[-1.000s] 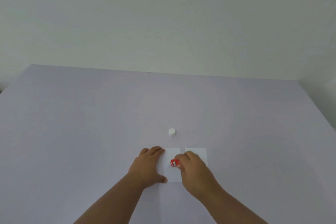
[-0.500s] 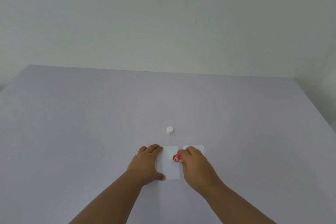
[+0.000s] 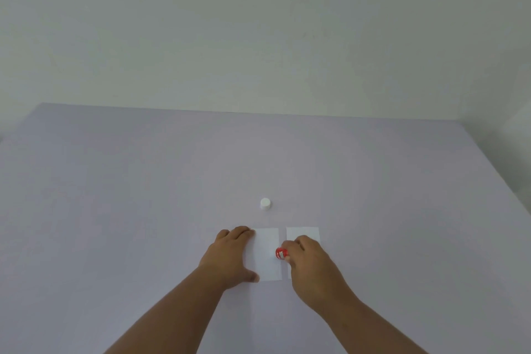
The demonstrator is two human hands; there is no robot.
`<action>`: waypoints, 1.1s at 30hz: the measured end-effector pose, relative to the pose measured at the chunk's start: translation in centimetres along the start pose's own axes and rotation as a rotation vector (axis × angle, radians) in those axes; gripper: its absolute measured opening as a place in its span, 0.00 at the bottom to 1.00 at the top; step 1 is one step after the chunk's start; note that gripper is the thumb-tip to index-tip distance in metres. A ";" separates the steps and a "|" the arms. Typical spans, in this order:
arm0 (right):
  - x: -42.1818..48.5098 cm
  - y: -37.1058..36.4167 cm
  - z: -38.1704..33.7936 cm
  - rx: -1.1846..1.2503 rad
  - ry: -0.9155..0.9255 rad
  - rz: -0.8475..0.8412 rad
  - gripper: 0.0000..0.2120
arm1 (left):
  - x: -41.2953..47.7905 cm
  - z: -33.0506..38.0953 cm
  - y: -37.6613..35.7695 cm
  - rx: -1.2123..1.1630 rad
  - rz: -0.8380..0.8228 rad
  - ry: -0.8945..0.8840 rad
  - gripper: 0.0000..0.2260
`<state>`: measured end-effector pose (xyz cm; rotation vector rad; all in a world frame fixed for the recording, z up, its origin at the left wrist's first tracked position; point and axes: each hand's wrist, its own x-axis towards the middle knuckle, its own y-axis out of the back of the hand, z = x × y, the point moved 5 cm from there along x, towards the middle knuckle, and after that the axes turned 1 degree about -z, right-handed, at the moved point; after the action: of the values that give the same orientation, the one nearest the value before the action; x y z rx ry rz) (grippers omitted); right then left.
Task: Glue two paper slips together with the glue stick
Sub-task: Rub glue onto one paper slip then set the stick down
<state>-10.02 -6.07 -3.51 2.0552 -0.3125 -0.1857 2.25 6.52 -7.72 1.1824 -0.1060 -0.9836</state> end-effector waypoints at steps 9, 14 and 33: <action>0.6 0.0 -0.1 0.014 -0.015 0.010 0.11 | 0.0 0.2 0.0 0.006 -0.004 0.007 0.44; 1.3 -0.7 -0.9 0.007 0.000 -0.003 0.12 | 0.0 0.3 0.0 0.005 0.000 0.004 0.44; 3.7 -0.1 1.0 -0.003 -0.159 -0.020 0.10 | -0.1 0.1 -0.1 0.007 -0.004 -0.002 0.44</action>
<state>-6.76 -7.95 -4.12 2.0452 -0.3892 -0.3620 2.14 6.50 -7.71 1.1880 -0.1090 -0.9888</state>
